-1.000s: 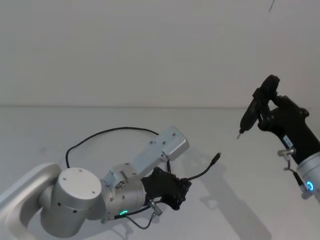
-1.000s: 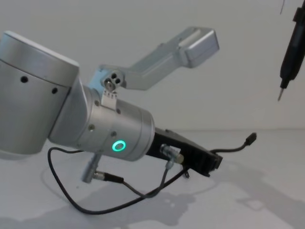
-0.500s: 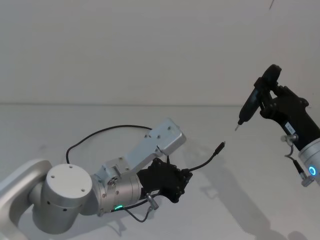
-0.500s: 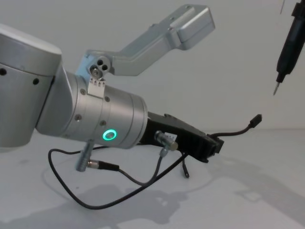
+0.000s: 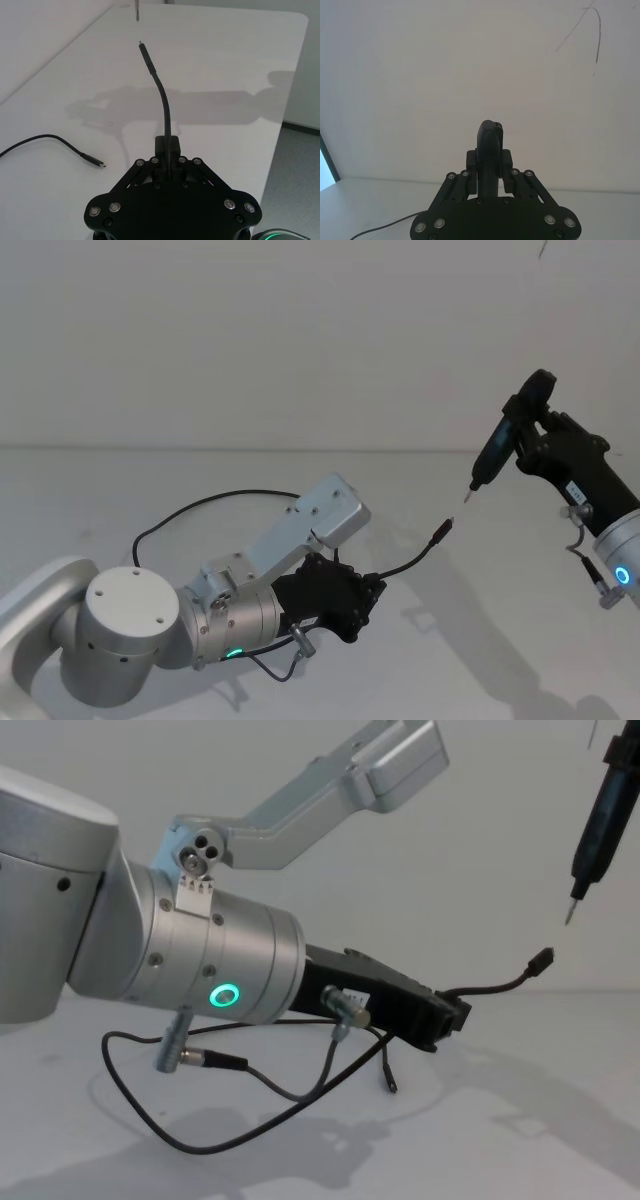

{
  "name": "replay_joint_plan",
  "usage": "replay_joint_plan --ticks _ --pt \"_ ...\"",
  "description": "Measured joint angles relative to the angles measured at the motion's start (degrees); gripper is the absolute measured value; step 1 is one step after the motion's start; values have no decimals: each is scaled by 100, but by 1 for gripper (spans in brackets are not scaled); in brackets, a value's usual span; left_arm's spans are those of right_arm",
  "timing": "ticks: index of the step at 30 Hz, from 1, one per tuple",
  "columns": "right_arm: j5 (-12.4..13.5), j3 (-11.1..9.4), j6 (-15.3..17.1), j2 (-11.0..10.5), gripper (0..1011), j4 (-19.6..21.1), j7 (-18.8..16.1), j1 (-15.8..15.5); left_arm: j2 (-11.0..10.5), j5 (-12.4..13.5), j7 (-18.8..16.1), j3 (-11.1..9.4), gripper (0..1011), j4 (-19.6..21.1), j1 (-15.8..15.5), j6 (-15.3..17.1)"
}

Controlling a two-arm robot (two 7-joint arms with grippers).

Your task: Pick up the data cable with the one hand.

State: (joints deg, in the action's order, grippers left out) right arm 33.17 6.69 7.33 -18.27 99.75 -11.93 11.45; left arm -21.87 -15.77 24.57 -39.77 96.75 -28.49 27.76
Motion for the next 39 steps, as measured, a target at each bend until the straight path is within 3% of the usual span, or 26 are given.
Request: replay_joint_plan --ticks 39 --pt "149 210 14 -157 279 28 80 -88 -24 2 21 12 32 29 8 -53"
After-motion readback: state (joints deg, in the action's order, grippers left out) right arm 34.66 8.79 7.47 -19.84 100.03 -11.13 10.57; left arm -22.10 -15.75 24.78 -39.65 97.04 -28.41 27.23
